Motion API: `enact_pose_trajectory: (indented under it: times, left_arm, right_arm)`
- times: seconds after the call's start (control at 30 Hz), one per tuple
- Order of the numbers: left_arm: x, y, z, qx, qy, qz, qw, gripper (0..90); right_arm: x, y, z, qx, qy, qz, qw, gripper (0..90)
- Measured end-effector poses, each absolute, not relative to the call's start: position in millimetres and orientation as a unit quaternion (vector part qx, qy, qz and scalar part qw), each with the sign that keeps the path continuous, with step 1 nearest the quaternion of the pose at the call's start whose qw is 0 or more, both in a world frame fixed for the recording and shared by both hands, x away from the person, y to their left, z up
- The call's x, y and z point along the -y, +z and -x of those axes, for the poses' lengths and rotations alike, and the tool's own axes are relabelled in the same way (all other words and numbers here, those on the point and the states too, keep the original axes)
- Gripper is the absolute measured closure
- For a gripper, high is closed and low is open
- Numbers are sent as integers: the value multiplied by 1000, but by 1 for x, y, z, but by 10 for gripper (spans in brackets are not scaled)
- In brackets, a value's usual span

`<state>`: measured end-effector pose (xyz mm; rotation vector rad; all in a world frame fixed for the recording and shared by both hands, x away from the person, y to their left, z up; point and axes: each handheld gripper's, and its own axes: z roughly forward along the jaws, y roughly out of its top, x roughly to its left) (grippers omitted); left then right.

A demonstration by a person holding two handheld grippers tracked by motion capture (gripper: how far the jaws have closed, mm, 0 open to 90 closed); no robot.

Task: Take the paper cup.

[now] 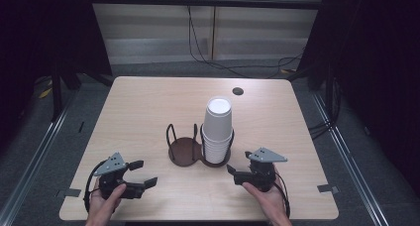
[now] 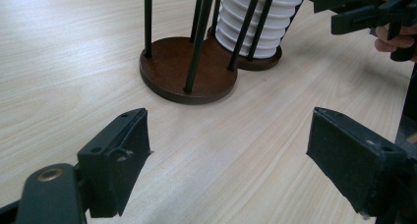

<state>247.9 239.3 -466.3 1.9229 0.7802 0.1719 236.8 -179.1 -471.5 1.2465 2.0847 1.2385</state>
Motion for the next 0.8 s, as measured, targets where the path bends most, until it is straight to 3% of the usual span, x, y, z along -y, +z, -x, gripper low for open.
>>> enact_pose_trajectory:
  times: [0.3,0.8]
  left_arm:
    - [-239,-466,-245,-316,62,-801,504,160]
    - [-239,-466,-245,-309,55,-801,509,161]
  right_arm:
    - [183,-457,-233,-751,448,-434,218,172]
    - [180,-432,-235,-776,442,-415,175,210]
